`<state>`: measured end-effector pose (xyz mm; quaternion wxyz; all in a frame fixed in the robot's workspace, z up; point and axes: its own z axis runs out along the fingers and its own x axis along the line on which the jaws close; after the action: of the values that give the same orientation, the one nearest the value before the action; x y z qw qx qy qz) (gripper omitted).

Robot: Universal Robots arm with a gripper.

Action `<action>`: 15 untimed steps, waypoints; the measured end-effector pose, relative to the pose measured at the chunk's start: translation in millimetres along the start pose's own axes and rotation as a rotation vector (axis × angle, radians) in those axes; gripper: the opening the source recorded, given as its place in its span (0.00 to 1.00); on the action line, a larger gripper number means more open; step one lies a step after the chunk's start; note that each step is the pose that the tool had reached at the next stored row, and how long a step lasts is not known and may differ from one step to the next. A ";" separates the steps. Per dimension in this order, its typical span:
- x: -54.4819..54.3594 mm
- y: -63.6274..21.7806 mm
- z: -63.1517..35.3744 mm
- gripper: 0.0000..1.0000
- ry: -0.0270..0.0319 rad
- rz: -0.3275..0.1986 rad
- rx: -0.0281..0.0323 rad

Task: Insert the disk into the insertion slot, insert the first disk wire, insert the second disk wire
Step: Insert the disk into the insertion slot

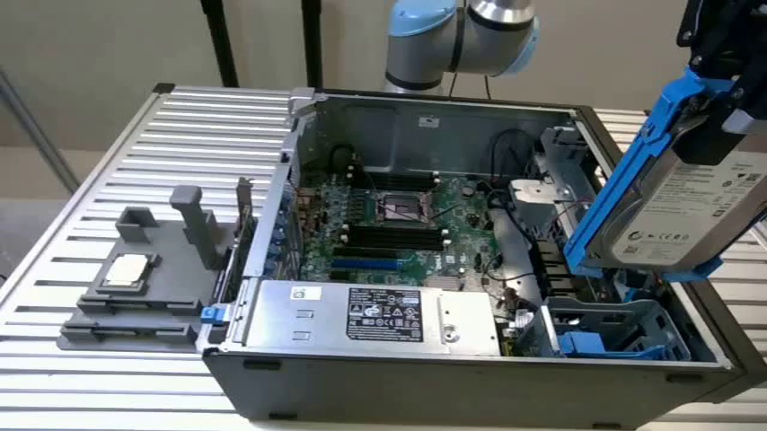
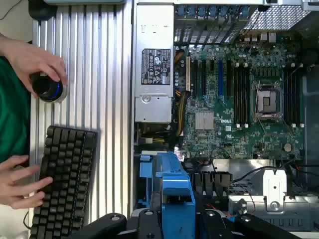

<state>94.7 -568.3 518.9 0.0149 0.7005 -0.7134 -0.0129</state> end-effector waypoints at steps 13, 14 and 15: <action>0.0 0.0 0.0 0.32 -0.0003 0.000 0.0000; 0.0 -0.3 0.3 0.32 -0.0048 -0.001 -0.0001; 0.3 -0.8 0.8 0.32 -0.0104 -0.002 -0.0002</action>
<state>95.5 -568.6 518.1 0.0113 0.7012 -0.7127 -0.0166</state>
